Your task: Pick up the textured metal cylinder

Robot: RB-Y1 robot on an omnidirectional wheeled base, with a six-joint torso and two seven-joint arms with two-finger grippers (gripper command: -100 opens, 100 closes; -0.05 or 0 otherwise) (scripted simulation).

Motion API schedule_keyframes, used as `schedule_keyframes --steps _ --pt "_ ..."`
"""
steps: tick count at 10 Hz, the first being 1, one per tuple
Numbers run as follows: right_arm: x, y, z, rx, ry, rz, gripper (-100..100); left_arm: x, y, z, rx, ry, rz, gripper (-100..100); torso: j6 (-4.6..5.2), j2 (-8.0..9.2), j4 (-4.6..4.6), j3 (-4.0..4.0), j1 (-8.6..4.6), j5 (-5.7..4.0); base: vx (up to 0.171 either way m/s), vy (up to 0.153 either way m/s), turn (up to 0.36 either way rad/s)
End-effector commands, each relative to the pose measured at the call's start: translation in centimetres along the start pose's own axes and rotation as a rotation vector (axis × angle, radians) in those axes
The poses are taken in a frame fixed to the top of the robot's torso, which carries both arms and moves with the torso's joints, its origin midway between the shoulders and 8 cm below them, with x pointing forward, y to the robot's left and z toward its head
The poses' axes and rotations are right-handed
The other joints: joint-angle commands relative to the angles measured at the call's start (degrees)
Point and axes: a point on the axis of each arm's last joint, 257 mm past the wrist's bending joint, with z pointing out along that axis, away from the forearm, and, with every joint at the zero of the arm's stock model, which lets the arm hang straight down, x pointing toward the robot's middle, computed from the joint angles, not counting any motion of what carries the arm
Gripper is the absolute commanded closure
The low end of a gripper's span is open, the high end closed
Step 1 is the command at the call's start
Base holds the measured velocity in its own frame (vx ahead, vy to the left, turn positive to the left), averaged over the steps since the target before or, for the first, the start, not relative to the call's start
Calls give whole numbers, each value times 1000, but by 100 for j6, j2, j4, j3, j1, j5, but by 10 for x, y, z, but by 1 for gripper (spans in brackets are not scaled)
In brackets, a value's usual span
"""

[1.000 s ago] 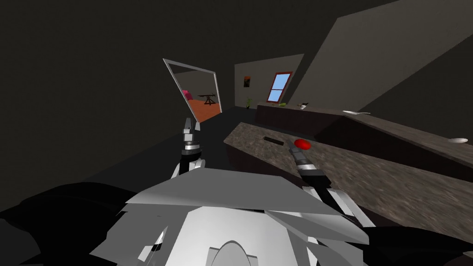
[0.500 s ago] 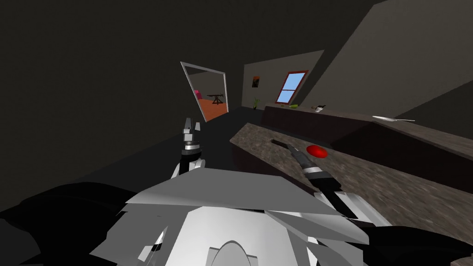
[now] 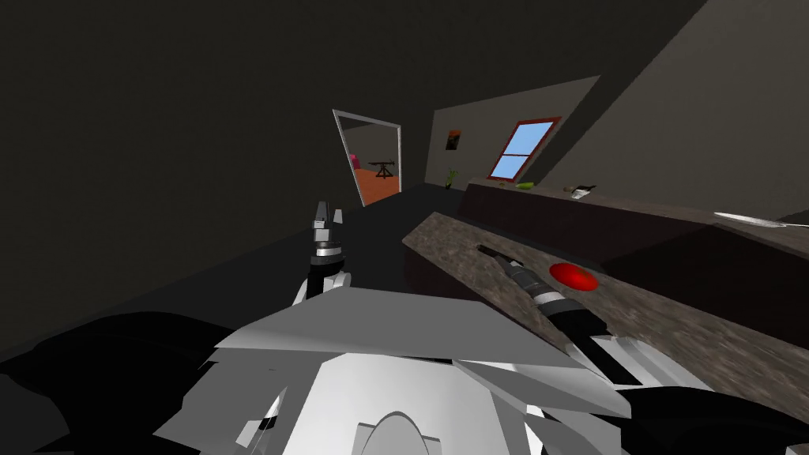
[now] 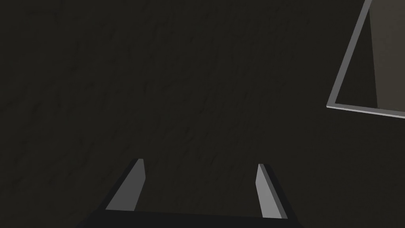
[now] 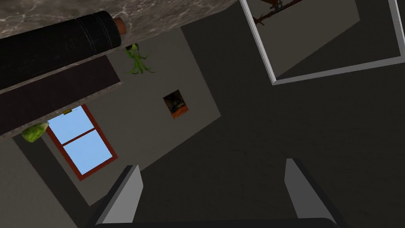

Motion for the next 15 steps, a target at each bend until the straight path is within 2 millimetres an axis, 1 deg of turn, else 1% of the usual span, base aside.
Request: schedule_keyframes --steps 1,2,3,4,5,6,7,8,9,10,11,12,13,14,15 --pt "2 -9 -1 11 38 -50 -100 0 0 0 0 0 0 0 0 0 0 0 0 0 10 23 188" --pt "9 -32 -10 54 87 -101 -100 0 0 0 0 0 0 0 4 2 0 1 -6 0 11 24 219" --pt "7 -30 -7 43 100 -125 -100 0 0 0 0 0 0 0 2 1 0 0 -7 -2 15 25 249" --pt "14 -53 -16 84 150 -174 -100 0 0 0 0 0 0 0 3 0 0 0 -6 -1 28 35 367" --pt "12 -52 -14 74 162 -197 -100 0 0 0 0 0 0 0 0 -4 -1 -3 -3 -1 25 27 147" --pt "19 -74 -24 113 212 -243 -100 0 0 0 0 0 0 0 7 -3 -1 -2 -5 0 35 33 286" --pt "16 -72 -21 100 225 -269 -100 0 0 0 0 0 0 0 0 -8 -2 -5 -4 0 22 17 163" --pt "20 -93 -30 132 279 -319 -100 0 0 0 0 0 0 0 7 -4 -1 -3 -7 -1 27 24 292" --pt "19 -92 -28 125 288 -338 -100 0 0 0 0 0 0 0 2 -5 -1 -3 -6 -1 33 11 164" --pt "24 -112 -39 156 341 -384 -100 0 0 0 0 0 0 0 7 -6 -1 -4 -9 -1 3 15 242" --pt "21 -111 -36 146 350 -404 -100 0 0 0 0 0 0 0 2 0 0 0 -9 -2 21 6 183" --pt "25 -131 -47 173 406 -451 -100 0 0 0 0 0 0 0 7 -2 0 -1 -10 -2 19 8 234" --pt "22 -130 -44 166 412 -467 -100 0 0 0 0 0 0 0 4 -2 0 -1 -10 -2 10 3 127" --pt "27 -147 -55 187 467 -512 -100 0 0 0 0 0 0 0 9 1 1 0 -11 -2 5 9 249" --pt "24 -148 -53 183 474 -526 -100 0 0 0 0 0 0 0 3 2 0 1 -10 -2 4 2 128"
